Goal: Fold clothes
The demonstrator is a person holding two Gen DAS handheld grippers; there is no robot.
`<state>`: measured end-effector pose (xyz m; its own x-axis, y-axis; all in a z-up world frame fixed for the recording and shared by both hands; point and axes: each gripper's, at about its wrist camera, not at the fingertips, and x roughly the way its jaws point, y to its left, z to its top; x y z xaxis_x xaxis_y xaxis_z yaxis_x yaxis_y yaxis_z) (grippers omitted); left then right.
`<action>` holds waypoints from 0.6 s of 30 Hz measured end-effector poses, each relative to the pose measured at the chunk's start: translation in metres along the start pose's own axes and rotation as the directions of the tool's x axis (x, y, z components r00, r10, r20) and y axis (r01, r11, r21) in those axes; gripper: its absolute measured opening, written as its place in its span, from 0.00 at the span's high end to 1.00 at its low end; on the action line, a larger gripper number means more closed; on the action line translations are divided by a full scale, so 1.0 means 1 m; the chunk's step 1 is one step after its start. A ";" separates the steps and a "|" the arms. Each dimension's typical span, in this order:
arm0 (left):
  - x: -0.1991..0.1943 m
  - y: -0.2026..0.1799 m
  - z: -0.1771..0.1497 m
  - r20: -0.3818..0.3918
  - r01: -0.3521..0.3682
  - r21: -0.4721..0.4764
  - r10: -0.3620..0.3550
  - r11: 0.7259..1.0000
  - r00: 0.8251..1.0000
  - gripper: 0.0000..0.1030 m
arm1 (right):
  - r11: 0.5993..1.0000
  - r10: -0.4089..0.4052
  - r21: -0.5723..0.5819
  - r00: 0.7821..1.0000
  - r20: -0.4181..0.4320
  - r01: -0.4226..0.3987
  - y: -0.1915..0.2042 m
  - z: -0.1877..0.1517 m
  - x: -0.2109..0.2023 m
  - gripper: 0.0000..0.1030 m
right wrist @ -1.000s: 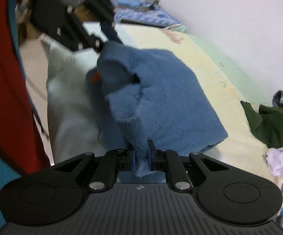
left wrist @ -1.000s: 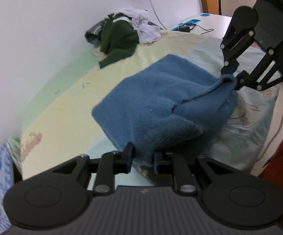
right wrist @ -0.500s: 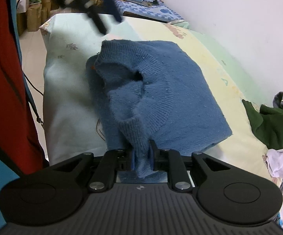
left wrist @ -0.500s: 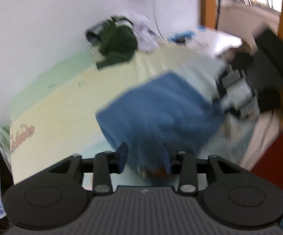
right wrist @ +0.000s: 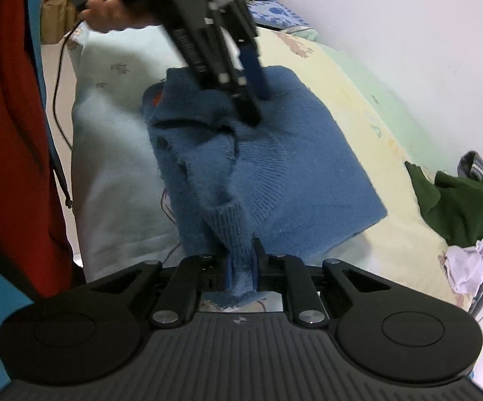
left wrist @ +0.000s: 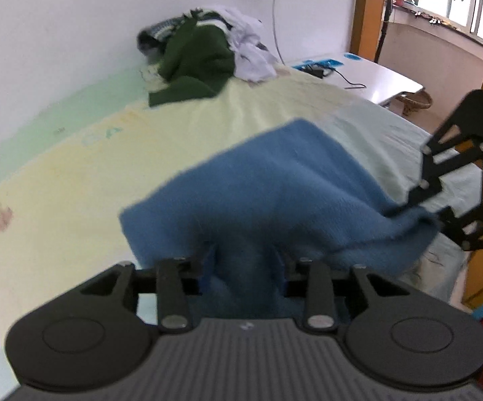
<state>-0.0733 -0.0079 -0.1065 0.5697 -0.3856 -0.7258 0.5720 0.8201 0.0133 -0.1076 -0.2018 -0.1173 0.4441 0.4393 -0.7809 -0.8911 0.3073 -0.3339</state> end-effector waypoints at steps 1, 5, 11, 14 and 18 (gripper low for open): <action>-0.001 -0.001 -0.001 0.000 0.000 -0.001 0.000 1.000 1.000 0.66 | 1.000 0.005 0.004 1.000 0.000 -0.005 -0.001 0.000 -0.001 0.84; -0.003 0.003 -0.002 0.008 0.016 -0.028 -0.016 0.999 1.000 0.64 | 0.994 0.074 0.082 0.997 0.002 -0.074 -0.019 0.001 -0.016 0.80; -0.006 -0.003 -0.006 0.025 -0.006 -0.028 0.006 1.000 1.000 0.60 | 0.912 -0.050 0.409 0.985 0.163 -0.021 -0.075 0.017 -0.045 0.74; -0.006 -0.008 -0.008 0.030 -0.027 -0.006 0.027 1.000 0.999 0.59 | 0.828 -0.162 0.561 0.958 0.237 0.001 -0.083 0.035 -0.030 0.71; -0.006 -0.011 -0.009 0.038 -0.041 0.001 0.041 0.999 0.998 0.57 | 0.715 -0.247 0.697 0.915 0.319 -0.050 -0.088 0.040 -0.024 0.62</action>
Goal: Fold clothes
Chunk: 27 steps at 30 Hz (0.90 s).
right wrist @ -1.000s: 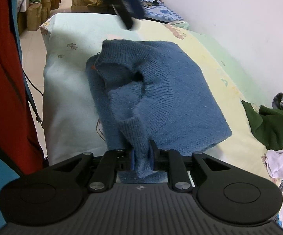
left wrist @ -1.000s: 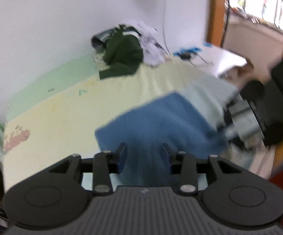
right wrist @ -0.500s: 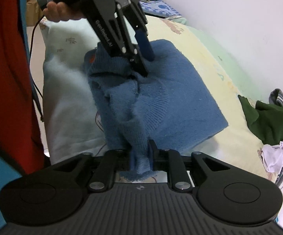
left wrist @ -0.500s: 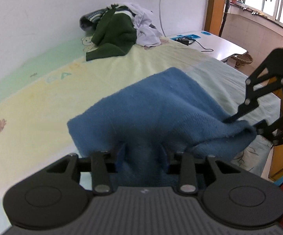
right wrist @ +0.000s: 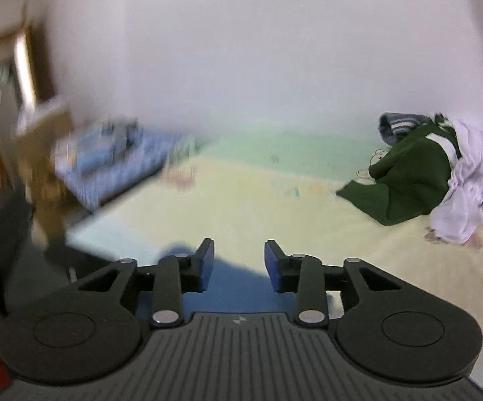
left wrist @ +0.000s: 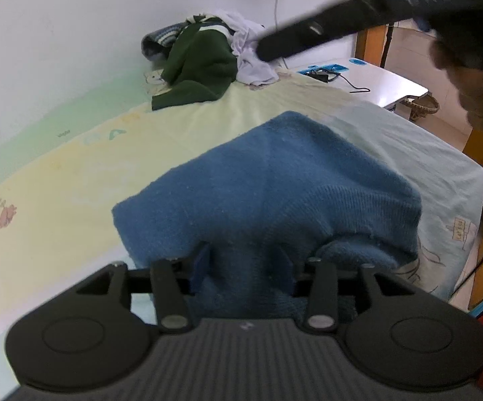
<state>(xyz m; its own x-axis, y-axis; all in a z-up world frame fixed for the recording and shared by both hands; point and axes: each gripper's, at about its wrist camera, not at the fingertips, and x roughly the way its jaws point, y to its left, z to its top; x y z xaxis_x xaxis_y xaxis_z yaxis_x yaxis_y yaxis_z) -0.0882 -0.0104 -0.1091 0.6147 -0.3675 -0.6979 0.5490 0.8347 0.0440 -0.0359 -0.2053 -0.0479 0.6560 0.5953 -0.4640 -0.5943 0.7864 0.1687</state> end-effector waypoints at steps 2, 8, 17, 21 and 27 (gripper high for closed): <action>-0.001 0.003 -0.001 0.005 0.007 -0.017 -0.006 1.000 1.000 0.56 | 0.997 -0.061 0.038 0.998 0.025 0.060 -0.002 -0.001 0.009 0.60; -0.002 0.004 0.000 0.004 0.028 -0.015 -0.028 0.999 1.000 0.54 | 0.981 -0.174 0.083 0.984 -0.034 0.176 0.000 -0.026 0.050 0.68; -0.004 0.003 -0.006 0.009 0.065 -0.007 -0.065 0.998 0.998 0.52 | 0.963 -0.255 0.076 0.965 -0.064 0.259 -0.009 -0.077 0.049 0.77; -0.006 -0.001 -0.013 0.019 0.082 -0.010 -0.082 0.997 0.996 0.51 | 0.960 -0.271 0.075 0.962 0.018 0.269 0.000 -0.108 0.035 0.77; -0.006 0.000 -0.006 0.001 0.086 0.034 -0.086 0.996 0.996 0.49 | 0.953 -0.303 0.008 0.953 0.026 0.303 0.009 -0.101 0.035 0.76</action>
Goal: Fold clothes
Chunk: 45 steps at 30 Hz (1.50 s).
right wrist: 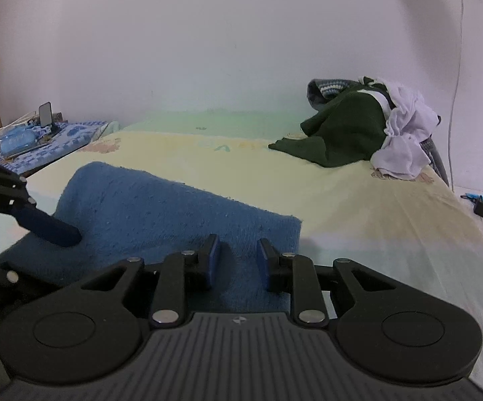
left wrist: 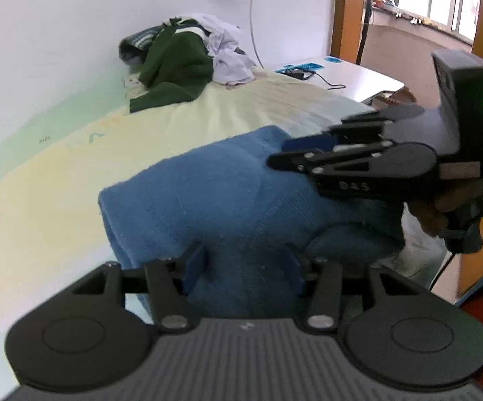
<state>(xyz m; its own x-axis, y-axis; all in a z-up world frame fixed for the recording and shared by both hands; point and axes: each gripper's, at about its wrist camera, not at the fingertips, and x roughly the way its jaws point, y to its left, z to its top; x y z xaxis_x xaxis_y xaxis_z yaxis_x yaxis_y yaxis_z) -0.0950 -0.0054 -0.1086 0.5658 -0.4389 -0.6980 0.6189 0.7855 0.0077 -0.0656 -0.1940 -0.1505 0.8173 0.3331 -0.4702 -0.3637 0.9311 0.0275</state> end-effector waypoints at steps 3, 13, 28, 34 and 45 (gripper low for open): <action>-0.004 0.006 0.006 -0.008 0.018 -0.021 -0.018 1.000 1.000 0.42 | 1.000 0.004 0.012 1.000 -0.029 -0.003 -0.002 0.000 -0.008 0.75; -0.006 0.031 0.030 0.091 -0.007 -0.163 0.022 0.987 0.996 0.27 | 1.000 -0.022 -0.003 0.999 -0.042 0.022 0.003 -0.006 -0.023 0.74; 0.011 0.028 0.032 0.106 -0.151 -0.152 0.169 0.977 0.980 0.25 | 0.997 0.068 0.037 0.996 -0.065 -0.066 -0.017 0.009 -0.036 0.75; 0.035 0.040 0.052 0.114 -0.237 -0.243 0.270 0.941 0.956 0.24 | 0.991 -0.001 0.131 1.000 0.027 -0.003 -0.023 0.044 0.006 0.81; 0.060 0.048 0.026 0.133 -0.244 -0.372 0.312 0.895 0.941 0.14 | 0.986 -0.066 0.149 0.994 -0.091 0.079 -0.033 0.018 0.056 0.84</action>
<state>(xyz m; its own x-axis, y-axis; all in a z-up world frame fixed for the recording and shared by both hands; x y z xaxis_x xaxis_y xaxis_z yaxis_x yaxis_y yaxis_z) -0.0171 -0.0055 -0.1317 0.7981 -0.2258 -0.5586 0.2129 0.9730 -0.0891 0.0003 -0.2032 -0.1617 0.7953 0.2565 -0.5493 -0.2274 0.9661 0.1220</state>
